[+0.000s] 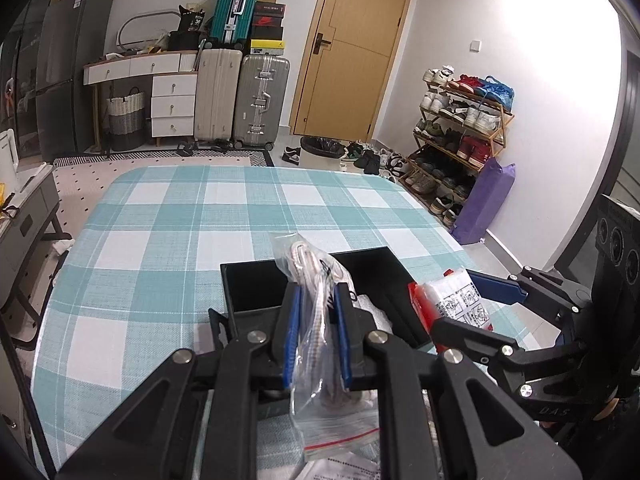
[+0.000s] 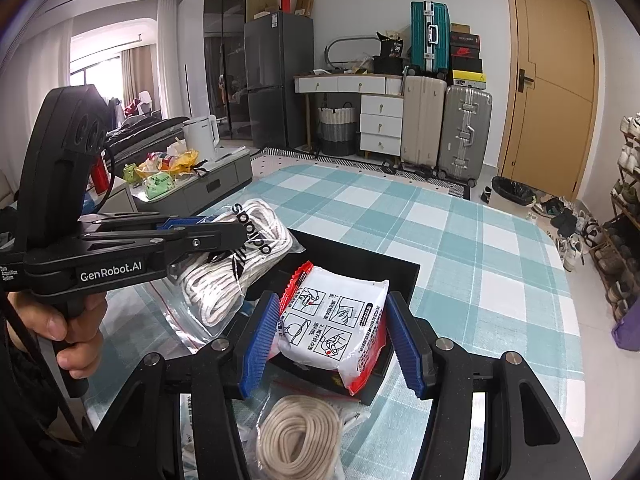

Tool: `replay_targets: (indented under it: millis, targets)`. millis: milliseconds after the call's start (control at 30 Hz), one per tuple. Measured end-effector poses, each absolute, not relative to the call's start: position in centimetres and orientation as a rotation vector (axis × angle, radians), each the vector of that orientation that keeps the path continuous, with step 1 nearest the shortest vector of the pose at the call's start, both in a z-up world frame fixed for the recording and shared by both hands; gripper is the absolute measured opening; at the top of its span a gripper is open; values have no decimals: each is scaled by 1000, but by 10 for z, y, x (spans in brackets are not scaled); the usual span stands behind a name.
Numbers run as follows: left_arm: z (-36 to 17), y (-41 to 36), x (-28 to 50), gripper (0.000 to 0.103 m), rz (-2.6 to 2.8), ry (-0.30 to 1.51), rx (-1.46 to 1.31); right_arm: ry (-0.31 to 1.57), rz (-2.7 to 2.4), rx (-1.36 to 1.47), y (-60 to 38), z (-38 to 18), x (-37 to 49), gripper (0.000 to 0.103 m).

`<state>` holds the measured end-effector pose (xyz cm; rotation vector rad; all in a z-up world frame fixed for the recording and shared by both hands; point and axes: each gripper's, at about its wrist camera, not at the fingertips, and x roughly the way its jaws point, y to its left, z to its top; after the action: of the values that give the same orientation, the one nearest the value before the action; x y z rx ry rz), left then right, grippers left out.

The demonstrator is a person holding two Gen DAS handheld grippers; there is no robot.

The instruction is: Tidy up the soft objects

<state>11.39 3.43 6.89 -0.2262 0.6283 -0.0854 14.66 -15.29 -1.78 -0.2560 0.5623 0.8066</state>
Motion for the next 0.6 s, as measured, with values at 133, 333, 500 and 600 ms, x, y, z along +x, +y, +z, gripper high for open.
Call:
replay_targets:
  millis: [133,333,500,600]
  targets:
    - [64,36,124,14,-83,640,-228,574,807,-263,-148,-21,156,56]
    - [56,36,136,14,-83,664,-231,592,811,-271,-141,-29,169,56]
    - [49,36,145,14,-85,689,-226,602,811,-281,-136,-34,178,55]
    - [47,37,151,15,-81,698,-226,607,813,-293,-132,-38,182,56]
